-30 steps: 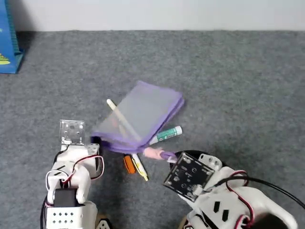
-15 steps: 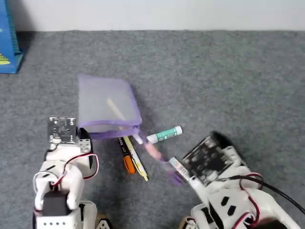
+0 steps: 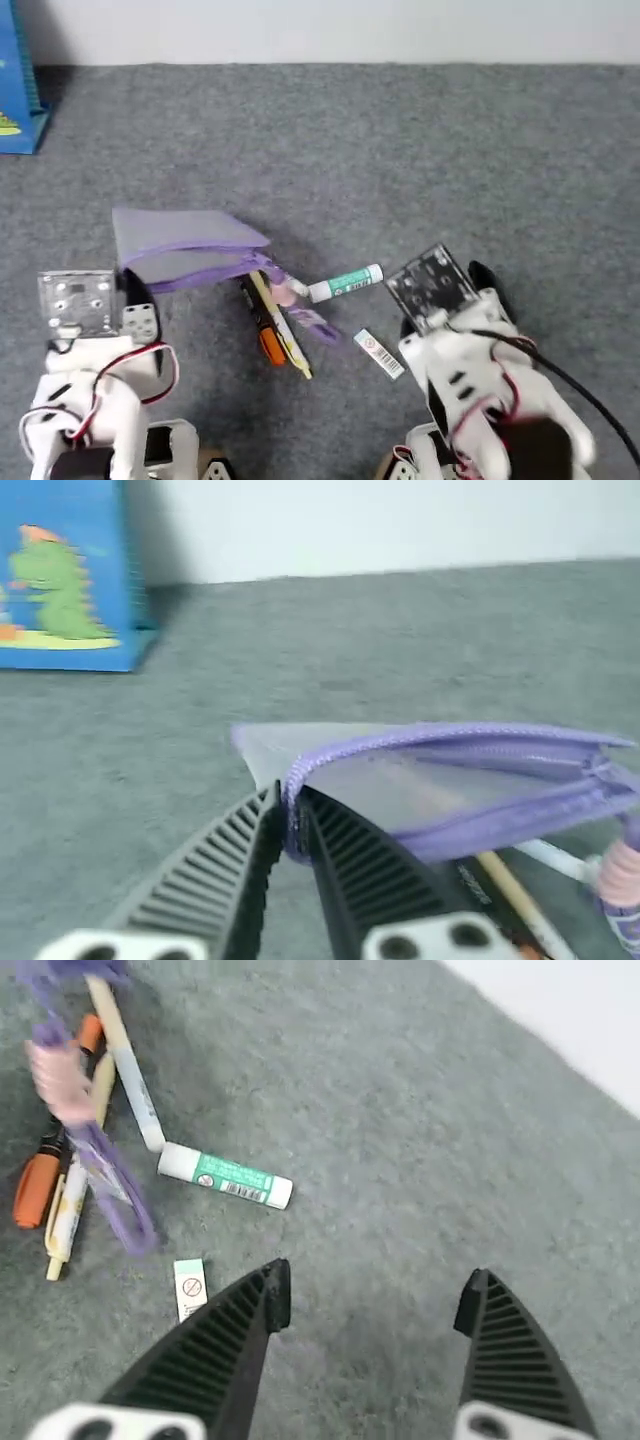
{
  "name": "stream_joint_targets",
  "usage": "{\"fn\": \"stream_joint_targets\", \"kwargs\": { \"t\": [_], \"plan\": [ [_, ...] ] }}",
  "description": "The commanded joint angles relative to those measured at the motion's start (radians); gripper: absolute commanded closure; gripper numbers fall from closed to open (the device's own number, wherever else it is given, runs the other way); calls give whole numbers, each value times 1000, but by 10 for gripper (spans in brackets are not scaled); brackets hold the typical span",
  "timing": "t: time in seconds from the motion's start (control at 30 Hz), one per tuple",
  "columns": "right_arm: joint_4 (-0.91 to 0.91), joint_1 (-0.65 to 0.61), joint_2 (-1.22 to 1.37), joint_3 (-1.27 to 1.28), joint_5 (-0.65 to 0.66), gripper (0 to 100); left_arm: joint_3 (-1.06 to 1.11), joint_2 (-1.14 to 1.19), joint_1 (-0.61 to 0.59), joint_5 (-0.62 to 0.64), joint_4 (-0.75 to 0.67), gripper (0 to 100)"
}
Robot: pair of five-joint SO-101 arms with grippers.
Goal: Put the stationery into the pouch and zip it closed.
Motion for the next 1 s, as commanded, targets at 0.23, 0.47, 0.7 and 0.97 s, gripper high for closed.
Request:
{"fn": "stream_joint_targets", "kwargs": {
  "t": [0.23,0.47,0.7,0.97],
  "plan": [
    [-240,2,39,249,-14,725,-44,6,-81,11,54,988],
    [-309,-1,377,256,-11,725,-25,6,-81,15,57,988],
    [-351,-104,736,164,-14,725,-25,6,-81,12,58,988],
    [-479,-183,958,157,-15,725,-24,6,-81,12,58,988]
  ]
}}
